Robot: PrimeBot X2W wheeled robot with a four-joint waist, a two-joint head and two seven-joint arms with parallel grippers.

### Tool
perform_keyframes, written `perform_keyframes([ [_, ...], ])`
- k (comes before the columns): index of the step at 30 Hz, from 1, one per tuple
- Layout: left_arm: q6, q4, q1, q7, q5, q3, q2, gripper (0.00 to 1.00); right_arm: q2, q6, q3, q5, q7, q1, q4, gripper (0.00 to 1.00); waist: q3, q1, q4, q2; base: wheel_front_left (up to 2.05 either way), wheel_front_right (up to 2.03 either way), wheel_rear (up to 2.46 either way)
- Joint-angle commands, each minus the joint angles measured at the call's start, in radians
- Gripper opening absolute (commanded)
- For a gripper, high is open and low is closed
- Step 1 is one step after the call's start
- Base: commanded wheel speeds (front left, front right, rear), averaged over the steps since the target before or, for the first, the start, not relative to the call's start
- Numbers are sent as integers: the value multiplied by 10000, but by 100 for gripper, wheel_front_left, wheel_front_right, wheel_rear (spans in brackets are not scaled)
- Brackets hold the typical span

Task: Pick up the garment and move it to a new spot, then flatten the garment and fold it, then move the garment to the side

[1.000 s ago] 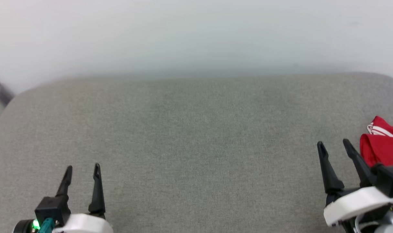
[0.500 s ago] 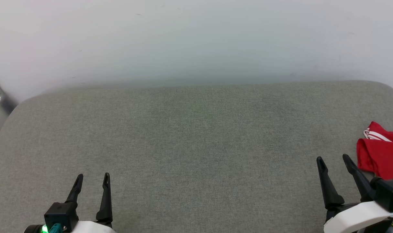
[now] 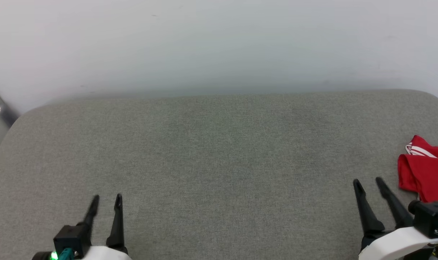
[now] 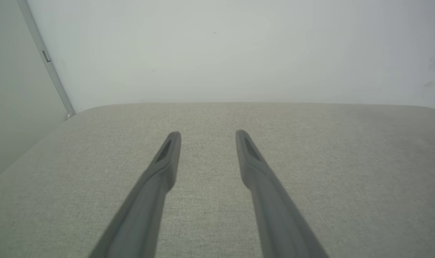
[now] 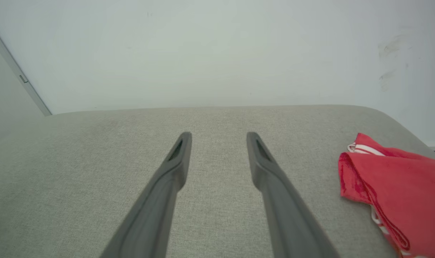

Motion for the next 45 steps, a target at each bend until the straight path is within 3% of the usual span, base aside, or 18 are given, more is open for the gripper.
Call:
perform_keyframes([
  [1,-26,17,28,17,-69,12,-47,0,7,0,4,69,-13,11,57,0,1,1,1,0,0,0,0],
  [18,-843,434,-401,852,-3042,852,-727,0,70,0,-178,3637,107,-549,948,0,41,1,24,0,0,0,0],
  [45,-1736,864,-856,1773,-6116,1784,-1487,0,160,-1,-399,7330,246,-1132,1896,0,94,1,55,0,0,0,0],
])
